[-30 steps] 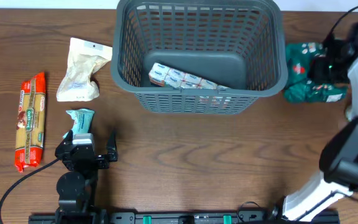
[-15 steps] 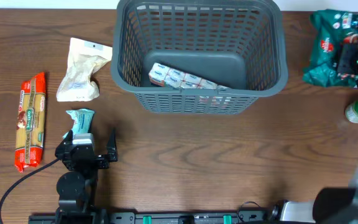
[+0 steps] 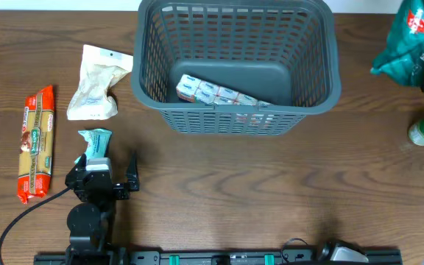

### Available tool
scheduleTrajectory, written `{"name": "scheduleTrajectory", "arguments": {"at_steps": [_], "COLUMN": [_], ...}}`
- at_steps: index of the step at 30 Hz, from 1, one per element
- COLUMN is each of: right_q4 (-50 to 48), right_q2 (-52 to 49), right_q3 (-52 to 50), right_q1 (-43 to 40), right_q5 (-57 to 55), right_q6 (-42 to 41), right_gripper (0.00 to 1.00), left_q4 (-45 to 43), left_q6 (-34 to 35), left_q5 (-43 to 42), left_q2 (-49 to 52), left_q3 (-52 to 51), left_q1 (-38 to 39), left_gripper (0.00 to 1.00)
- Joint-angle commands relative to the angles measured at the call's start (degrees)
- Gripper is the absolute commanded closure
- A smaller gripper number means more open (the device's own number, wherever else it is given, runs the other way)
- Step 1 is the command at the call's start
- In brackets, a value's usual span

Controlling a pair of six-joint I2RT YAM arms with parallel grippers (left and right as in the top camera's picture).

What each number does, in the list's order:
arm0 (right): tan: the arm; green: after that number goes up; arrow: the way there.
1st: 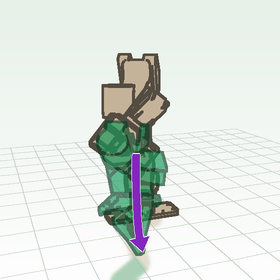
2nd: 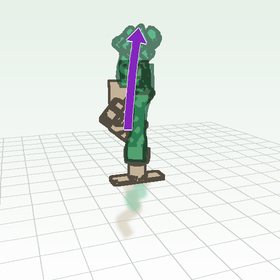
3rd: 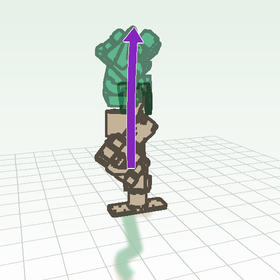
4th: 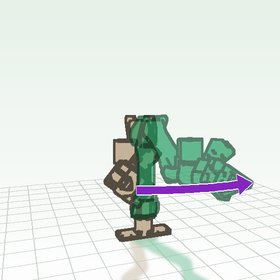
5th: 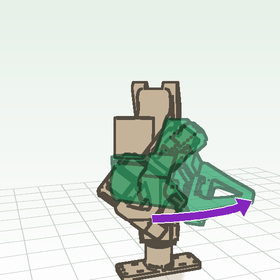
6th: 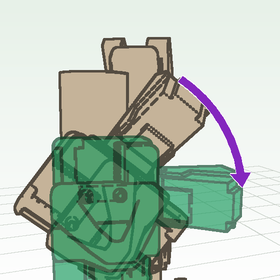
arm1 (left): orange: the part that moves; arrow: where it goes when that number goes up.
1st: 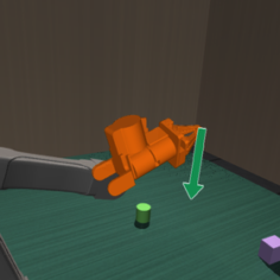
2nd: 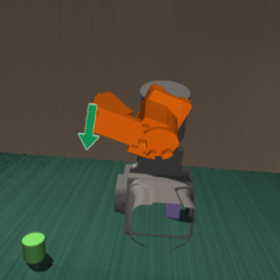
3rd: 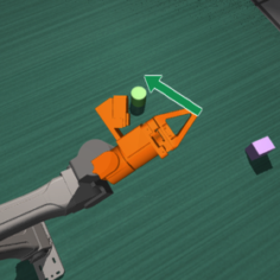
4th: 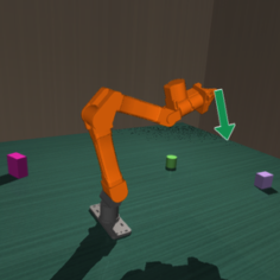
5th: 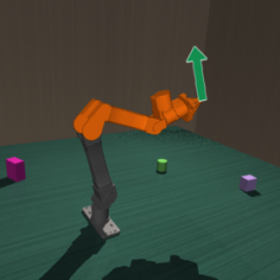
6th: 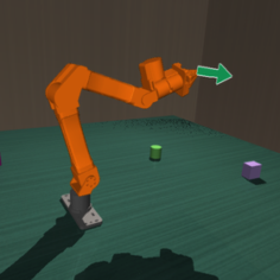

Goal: Pack container
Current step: 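Lift the coffee bag and swing it over the basket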

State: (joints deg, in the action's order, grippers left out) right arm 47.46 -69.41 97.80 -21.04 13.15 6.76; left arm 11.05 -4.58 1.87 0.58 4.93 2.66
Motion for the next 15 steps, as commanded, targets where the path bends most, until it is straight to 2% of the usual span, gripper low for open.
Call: {"name": "scheduleTrajectory", "arguments": {"at_steps": [1, 6, 11, 15], "right_q4": [-2.25, -2.36, -2.36, -2.54], "right_q2": [1.64, 1.57, 1.57, 1.36], "right_q3": [2.71, 2.71, 2.71, 2.71], "right_q1": [0.5, 2.6, 9.33, 16.39], "right_q5": [12.13, 23.37, 22.86, 15.89], "right_q6": [-0.63, 3.02, 5.77, 5.75], "right_gripper": [0.98, 0.98, 0.98, 0.98], "left_q4": [0.31, 0.31, 0.31, 0.31], "left_q6": [-0.74, -0.76, -0.76, -0.76], "left_q5": [0.04, 0.04, 0.04, 0.04], "left_q2": [-0.35, -0.35, -0.35, -0.35], "left_q3": [-1.57, -1.57, -1.57, -1.57], "left_q1": [-0.24, -0.24, -0.24, -0.24], "left_gripper": [0.01, 0.01, 0.01, 0.01]}}
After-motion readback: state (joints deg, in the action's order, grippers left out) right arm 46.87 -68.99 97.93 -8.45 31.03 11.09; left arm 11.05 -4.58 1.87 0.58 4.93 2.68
